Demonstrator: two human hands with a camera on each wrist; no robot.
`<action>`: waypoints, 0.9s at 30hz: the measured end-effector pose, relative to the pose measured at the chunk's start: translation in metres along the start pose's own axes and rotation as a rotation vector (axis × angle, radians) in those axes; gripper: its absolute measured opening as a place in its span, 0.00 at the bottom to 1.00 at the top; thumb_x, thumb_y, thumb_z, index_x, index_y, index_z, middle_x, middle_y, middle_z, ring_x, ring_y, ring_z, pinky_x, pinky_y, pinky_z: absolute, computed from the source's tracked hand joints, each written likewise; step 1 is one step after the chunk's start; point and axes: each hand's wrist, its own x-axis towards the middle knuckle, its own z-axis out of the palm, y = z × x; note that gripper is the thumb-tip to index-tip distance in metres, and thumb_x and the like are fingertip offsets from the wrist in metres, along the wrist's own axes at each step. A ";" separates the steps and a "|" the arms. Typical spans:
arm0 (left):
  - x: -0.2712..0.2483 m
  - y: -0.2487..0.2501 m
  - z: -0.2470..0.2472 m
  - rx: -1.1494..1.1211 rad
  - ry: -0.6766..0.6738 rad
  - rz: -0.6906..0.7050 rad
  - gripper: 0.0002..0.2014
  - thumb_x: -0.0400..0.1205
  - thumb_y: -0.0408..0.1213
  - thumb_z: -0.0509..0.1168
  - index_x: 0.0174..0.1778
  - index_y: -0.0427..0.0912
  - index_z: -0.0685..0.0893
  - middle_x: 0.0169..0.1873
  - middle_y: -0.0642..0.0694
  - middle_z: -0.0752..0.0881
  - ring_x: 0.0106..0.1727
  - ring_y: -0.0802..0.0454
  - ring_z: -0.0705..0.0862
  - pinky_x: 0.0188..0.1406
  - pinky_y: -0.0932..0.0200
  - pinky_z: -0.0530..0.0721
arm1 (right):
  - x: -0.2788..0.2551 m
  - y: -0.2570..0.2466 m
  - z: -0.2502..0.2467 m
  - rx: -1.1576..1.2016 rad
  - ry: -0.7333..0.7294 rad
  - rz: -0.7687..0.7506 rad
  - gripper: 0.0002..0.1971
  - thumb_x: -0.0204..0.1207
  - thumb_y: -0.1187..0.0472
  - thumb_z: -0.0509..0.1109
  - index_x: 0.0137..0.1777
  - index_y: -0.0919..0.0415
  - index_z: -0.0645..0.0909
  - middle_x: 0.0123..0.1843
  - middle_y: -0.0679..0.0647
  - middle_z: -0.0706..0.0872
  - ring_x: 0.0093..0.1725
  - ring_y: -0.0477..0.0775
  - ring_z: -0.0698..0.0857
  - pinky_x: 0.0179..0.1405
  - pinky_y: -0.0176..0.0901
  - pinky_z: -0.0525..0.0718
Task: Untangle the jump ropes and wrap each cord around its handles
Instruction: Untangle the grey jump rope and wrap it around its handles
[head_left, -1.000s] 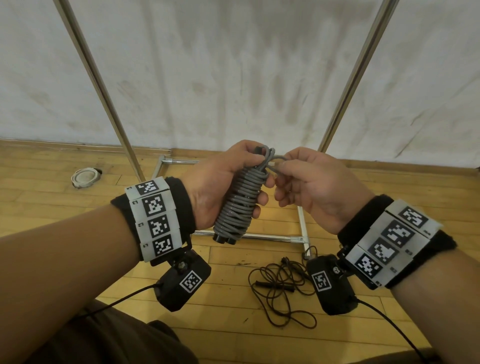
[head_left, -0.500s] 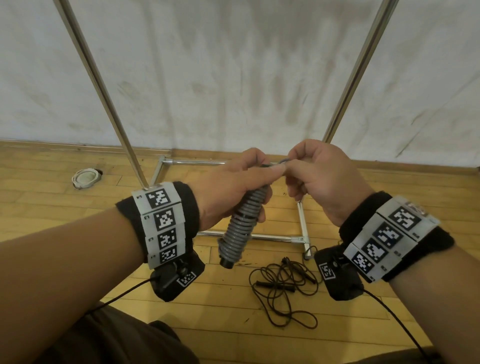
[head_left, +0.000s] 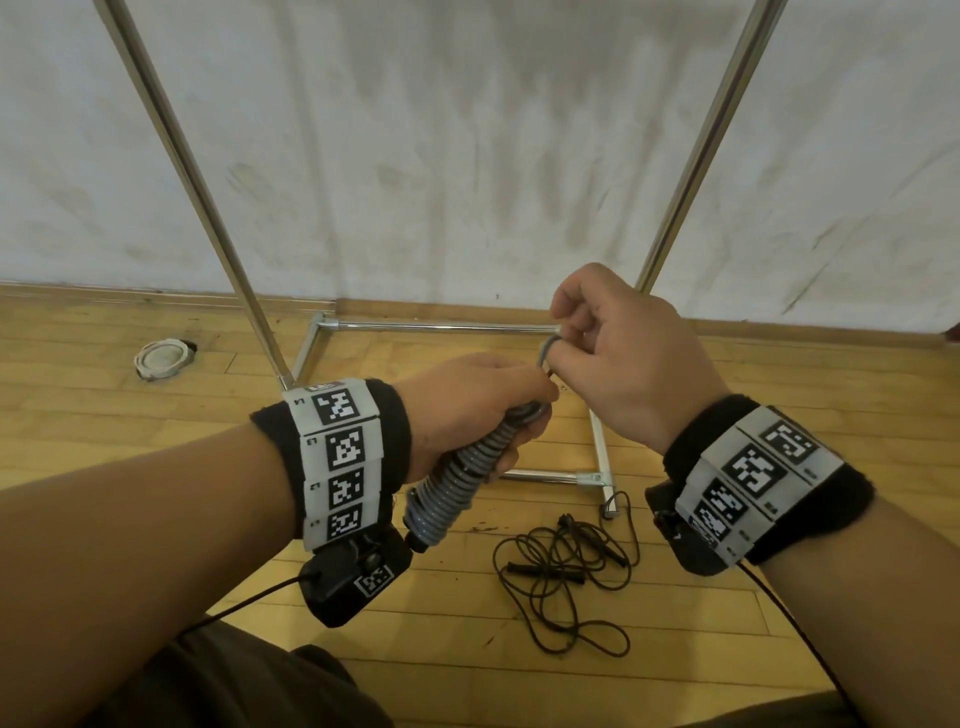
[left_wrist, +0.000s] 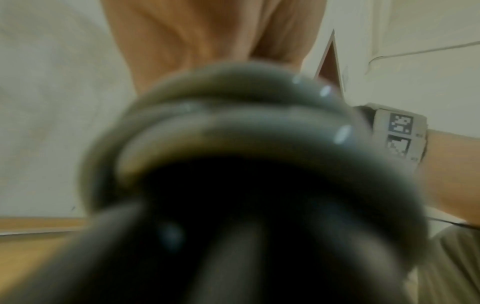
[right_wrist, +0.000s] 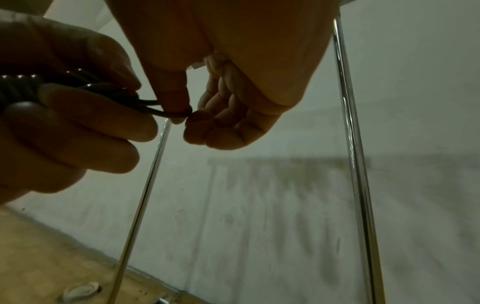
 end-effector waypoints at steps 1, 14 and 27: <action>0.000 0.001 0.000 0.023 0.011 -0.008 0.17 0.86 0.43 0.65 0.31 0.46 0.83 0.29 0.45 0.81 0.26 0.48 0.80 0.26 0.57 0.82 | 0.000 -0.002 0.000 -0.044 0.013 -0.041 0.09 0.77 0.60 0.70 0.54 0.50 0.76 0.36 0.47 0.83 0.37 0.48 0.81 0.33 0.43 0.81; -0.002 0.000 -0.001 0.245 0.128 0.047 0.12 0.88 0.42 0.69 0.43 0.40 0.87 0.29 0.46 0.86 0.31 0.48 0.85 0.40 0.52 0.87 | 0.008 -0.001 -0.004 0.037 -0.106 0.017 0.09 0.78 0.61 0.72 0.54 0.49 0.78 0.43 0.44 0.85 0.36 0.38 0.84 0.34 0.37 0.80; -0.003 0.004 -0.013 0.454 0.240 0.135 0.11 0.93 0.50 0.60 0.55 0.54 0.87 0.46 0.51 0.93 0.43 0.56 0.95 0.46 0.52 0.95 | 0.001 -0.002 0.008 0.375 -0.197 0.276 0.11 0.82 0.46 0.72 0.51 0.53 0.87 0.42 0.50 0.93 0.37 0.48 0.92 0.34 0.40 0.91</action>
